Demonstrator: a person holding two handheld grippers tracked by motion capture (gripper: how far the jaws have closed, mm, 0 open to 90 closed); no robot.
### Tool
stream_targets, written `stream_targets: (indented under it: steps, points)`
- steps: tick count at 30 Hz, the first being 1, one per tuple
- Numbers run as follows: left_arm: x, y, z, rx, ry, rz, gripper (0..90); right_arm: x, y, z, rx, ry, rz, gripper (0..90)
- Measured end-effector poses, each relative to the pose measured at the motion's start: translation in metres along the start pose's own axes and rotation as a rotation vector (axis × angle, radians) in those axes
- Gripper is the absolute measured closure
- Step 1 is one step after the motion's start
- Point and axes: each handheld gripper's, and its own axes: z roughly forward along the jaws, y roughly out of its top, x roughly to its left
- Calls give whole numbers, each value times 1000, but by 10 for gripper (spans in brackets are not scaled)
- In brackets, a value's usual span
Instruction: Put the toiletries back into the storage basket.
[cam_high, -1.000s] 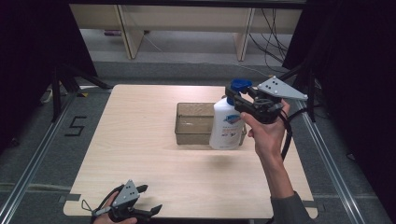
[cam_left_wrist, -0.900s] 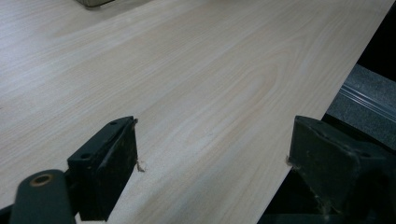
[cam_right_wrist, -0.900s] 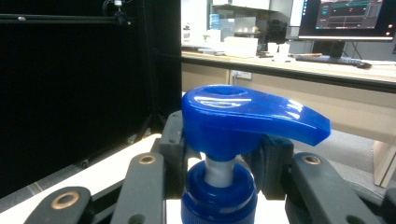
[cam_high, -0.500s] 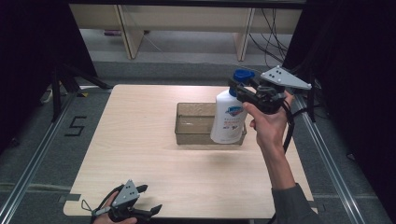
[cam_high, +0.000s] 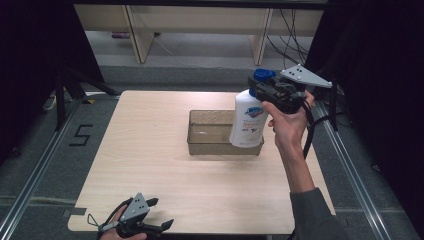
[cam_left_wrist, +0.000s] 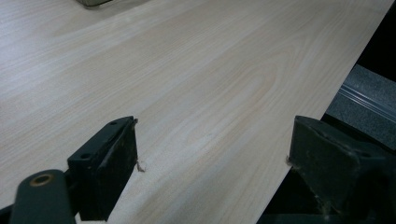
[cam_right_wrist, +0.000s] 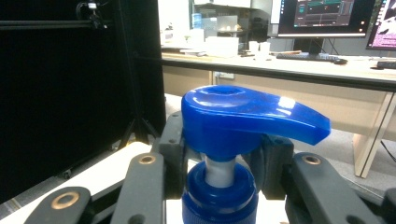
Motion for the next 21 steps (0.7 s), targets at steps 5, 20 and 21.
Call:
stream_targets:
  steps: [5,20,21]
  points:
    - [1,0,0,5,-5,5,149,-7,-3,7,-2,-10,-2,617]
    - [0,0,0,1,1,5,149,-20,-13,26,26,-29,28,616]
    - [0,0,0,1,0,2,149,-21,-14,27,21,-31,13,616]
